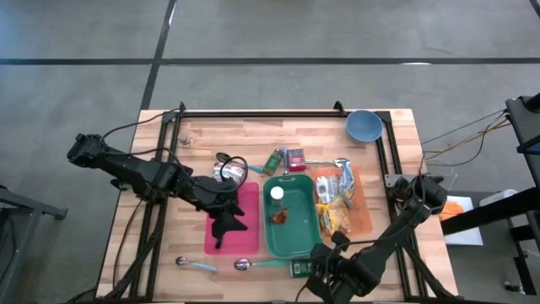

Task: Pick & Place Food Item
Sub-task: Put the black seasoning can into the green bin

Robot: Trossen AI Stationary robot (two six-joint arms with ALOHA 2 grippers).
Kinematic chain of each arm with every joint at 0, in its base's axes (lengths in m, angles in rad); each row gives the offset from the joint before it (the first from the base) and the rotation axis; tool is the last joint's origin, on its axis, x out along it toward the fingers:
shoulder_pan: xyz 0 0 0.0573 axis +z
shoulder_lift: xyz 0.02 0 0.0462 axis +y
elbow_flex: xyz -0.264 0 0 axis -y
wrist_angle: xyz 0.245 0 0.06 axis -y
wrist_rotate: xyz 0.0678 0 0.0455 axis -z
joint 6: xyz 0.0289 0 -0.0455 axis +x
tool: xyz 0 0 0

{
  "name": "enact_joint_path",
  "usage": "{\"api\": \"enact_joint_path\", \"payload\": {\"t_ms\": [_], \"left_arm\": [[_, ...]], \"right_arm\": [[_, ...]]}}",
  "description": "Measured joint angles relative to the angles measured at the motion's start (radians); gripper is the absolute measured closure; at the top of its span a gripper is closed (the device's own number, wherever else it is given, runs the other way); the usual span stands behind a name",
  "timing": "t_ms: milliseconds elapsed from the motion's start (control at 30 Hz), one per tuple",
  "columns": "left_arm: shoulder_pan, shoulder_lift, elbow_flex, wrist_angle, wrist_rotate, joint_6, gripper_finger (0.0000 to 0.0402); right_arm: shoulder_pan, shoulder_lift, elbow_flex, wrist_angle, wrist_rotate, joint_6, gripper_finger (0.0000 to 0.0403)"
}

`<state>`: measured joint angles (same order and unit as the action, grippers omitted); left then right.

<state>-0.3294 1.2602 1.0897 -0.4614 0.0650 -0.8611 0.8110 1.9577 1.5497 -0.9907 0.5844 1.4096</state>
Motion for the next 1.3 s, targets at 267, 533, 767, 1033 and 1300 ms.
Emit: {"api": "enact_joint_path", "payload": {"t_ms": [267, 533, 767, 1033, 1300], "left_arm": [[0.000, 0.000, 0.000, -0.010, 0.000, 0.016, 0.0091], [0.000, 0.000, 0.000, -0.011, 0.004, 0.041, 0.0091], [0.000, 0.000, 0.000, -0.011, 0.007, 0.054, 0.0091], [0.000, 0.000, 0.000, -0.011, 0.007, 0.063, 0.0091], [-0.001, 0.000, 0.000, -0.013, 0.007, 0.065, 0.0091]], "right_arm": [[-0.035, -0.007, -0.006, 0.014, 0.018, -0.040, 0.0391], [-0.072, -0.007, -0.012, 0.044, -0.006, -0.078, 0.0390], [-0.075, -0.007, -0.012, 0.063, -0.011, -0.078, 0.0390], [-0.080, -0.007, -0.012, 0.109, -0.063, -0.143, 0.0390], [-0.074, -0.008, -0.002, 0.151, -0.168, -0.275, 0.0390]]}}
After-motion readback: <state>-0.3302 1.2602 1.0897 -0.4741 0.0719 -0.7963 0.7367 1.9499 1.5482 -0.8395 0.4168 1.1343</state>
